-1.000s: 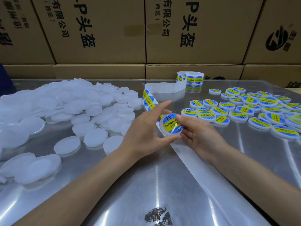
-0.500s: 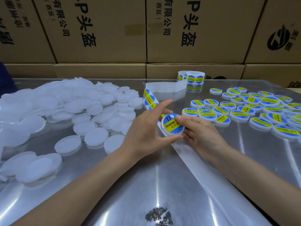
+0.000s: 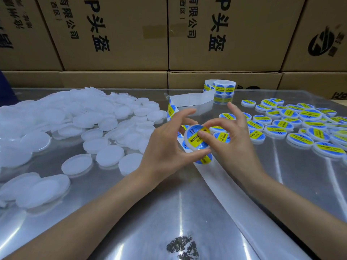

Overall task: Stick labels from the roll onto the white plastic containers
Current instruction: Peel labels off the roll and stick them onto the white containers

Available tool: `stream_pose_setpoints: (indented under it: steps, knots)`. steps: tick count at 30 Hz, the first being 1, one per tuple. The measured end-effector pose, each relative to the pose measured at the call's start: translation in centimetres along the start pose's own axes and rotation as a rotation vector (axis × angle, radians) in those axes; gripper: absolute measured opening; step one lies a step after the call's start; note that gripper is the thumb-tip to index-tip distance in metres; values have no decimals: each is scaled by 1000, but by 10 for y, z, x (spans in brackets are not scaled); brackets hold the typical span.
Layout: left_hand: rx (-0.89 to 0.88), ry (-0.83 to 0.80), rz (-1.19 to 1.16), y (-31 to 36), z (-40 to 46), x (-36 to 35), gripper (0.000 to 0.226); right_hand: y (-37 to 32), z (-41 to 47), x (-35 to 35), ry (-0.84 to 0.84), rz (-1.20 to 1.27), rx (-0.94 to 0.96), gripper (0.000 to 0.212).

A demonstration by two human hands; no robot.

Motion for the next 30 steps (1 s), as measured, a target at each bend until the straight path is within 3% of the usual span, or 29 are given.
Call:
stream_pose_setpoints:
  steps: [3,4,8,11,16,19,25,30]
  knots:
    - [-18,-26,26,0,-2,0,77,2,3,4,-40,-57,-87,85]
    - [-28,-26,28,0,-1,0,77,1,4,6,-40,-18,-120,90]
    - [-87,-13,12,4,1,-1,77,-5,3,2,-190,277,-262,53]
    - [-105,-46,-3,6,-2,-1,78,-6,2,-5,-319,209,-241,30]
    - [-48,-149,-11,6,-5,-8,92,-2,2,-2,-283,174,-319,50]
    - [11,-280,-22,7,-6,-11,92,2,1,-5,-176,227,-454,59]
    - [-191,-293,212,14,-3,-13,51,4,3,-8,-69,524,-644,67]
    - [-266,-154,187,8,-3,-13,28,9,7,-4,-139,581,-674,40]
Point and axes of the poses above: each hand's wrist, its own z-axis towards the middle knuckle, its own x-axis out of the back of the hand, y = z × x, the point moved 1 cm from there along z, towards the middle knuckle, and after that the axes turned 8 degrees about z, right-handed, at the moved point
